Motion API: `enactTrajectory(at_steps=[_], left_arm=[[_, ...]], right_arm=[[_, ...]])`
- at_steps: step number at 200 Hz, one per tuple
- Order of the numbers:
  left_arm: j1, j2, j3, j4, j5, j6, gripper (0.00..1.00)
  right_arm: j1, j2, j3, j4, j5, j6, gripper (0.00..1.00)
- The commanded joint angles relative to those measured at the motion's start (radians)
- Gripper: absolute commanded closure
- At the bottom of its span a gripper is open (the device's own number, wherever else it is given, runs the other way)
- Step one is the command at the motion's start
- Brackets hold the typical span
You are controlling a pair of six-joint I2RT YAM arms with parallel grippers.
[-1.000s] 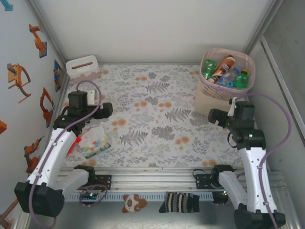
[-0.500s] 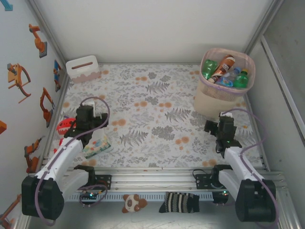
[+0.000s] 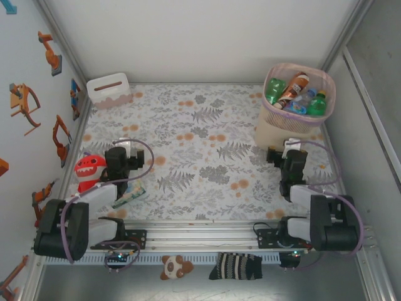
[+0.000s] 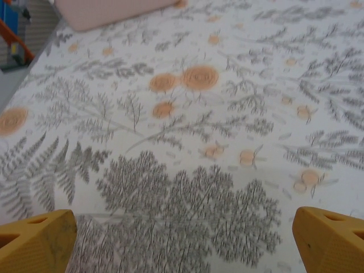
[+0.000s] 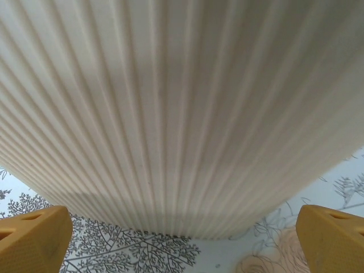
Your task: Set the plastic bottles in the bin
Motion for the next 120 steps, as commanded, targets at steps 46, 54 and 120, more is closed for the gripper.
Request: enactTrajectory(at_steps=[46, 54, 120], left_arm=[[0.099, 0.221, 0.048, 0.342, 0.167, 0.013, 0.03], [0.126, 0.222, 0.043, 0.347, 0.214, -0.003, 0.03], [0.203, 0.312, 0.105, 0.299, 0.349, -0.045, 0.03]], right_arm=[[-0.003, 0.264, 0.052, 0.334, -0.064, -0.014, 0.01], [-0.003, 0.276, 0.055, 0.352, -0.070, -0.018, 0.01], [-0.009, 0.272, 0.149, 0.166, -0.024, 0.012, 0.01]])
